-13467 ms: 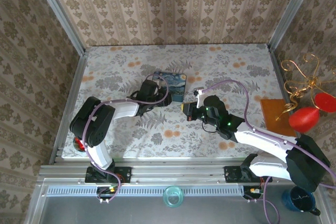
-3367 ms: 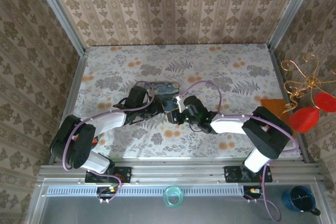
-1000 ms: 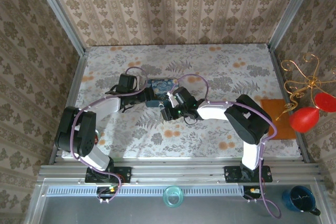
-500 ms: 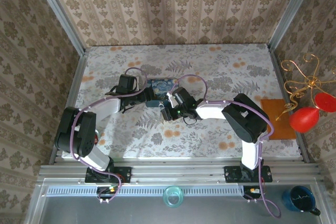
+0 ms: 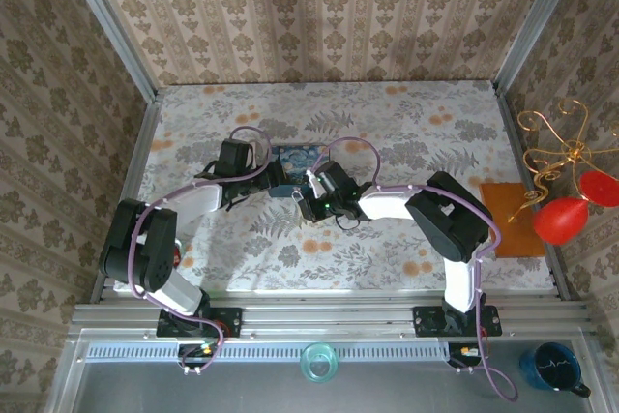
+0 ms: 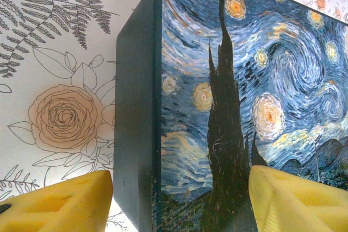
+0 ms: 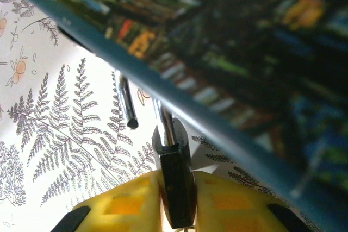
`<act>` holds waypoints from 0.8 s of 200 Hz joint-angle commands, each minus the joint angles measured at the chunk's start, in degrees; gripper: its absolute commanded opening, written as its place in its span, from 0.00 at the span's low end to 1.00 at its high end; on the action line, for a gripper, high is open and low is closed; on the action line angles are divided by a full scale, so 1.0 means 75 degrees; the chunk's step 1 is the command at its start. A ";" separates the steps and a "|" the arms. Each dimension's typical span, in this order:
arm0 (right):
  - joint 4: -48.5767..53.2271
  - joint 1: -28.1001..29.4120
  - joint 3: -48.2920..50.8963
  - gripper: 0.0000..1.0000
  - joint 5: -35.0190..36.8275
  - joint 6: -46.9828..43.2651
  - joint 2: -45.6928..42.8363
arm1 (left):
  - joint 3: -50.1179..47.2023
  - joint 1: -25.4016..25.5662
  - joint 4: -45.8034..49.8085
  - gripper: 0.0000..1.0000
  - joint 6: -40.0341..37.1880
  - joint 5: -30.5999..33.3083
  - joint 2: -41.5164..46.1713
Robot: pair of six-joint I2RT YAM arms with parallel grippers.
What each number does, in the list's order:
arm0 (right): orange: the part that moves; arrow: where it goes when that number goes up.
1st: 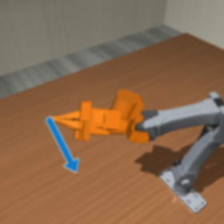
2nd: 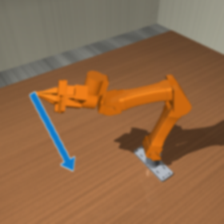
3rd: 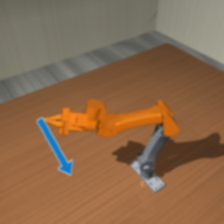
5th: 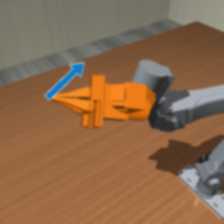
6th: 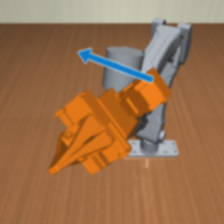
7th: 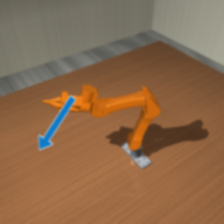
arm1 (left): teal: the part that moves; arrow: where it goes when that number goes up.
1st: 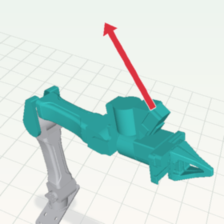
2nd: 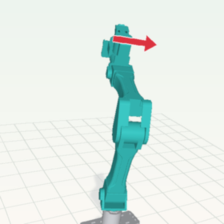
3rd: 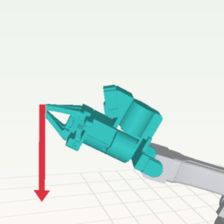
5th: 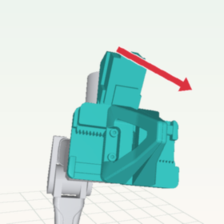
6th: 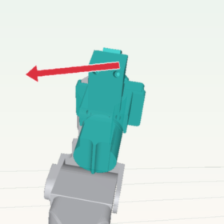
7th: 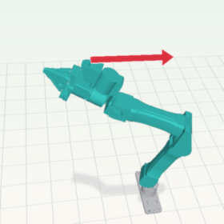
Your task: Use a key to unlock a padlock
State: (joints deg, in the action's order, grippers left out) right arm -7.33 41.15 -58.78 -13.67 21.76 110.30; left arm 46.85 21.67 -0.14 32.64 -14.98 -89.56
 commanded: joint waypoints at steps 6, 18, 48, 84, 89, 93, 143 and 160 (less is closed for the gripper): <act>-0.0183 0.0022 0.0060 0.15 0.0442 0.0259 -0.0064 | -0.0317 0.0075 0.0933 0.66 -0.0028 0.0459 -0.0108; -0.0262 0.0039 0.0170 0.13 0.0525 0.0328 -0.0205 | -0.0372 0.0107 0.0932 0.66 0.0005 0.0554 -0.0051; -0.0103 0.0094 0.0346 0.03 0.1088 0.0903 -0.0502 | -0.0504 0.0253 0.0980 0.66 0.0094 0.0867 0.0055; -0.0579 0.0128 0.0622 0.00 0.0830 0.2900 -0.0577 | -0.1089 0.0661 0.0368 0.65 0.0724 0.0849 0.0267; -0.0559 0.0160 0.0652 0.00 0.0973 0.3143 -0.0600 | -0.1177 0.0823 0.0296 0.64 0.0842 0.0868 0.0303; -0.0552 0.0179 0.0681 0.00 0.1074 0.3302 -0.0606 | -0.1241 0.0893 0.0231 0.64 0.0923 0.0898 0.0341; -0.0930 0.0172 0.0991 0.00 0.1682 0.4329 -0.0537 | -0.1571 0.1471 -0.0086 0.64 0.1535 0.1279 0.0631; -0.0985 0.0165 0.1060 0.00 0.1917 0.4495 -0.0648 | -0.1560 0.1611 -0.0087 0.64 0.1688 0.1414 0.0678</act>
State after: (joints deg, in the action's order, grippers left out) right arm -13.54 42.78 -52.03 -6.22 50.26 106.74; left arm 37.85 31.44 -8.82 43.40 -4.86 -83.70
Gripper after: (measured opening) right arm 0.129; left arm 0.639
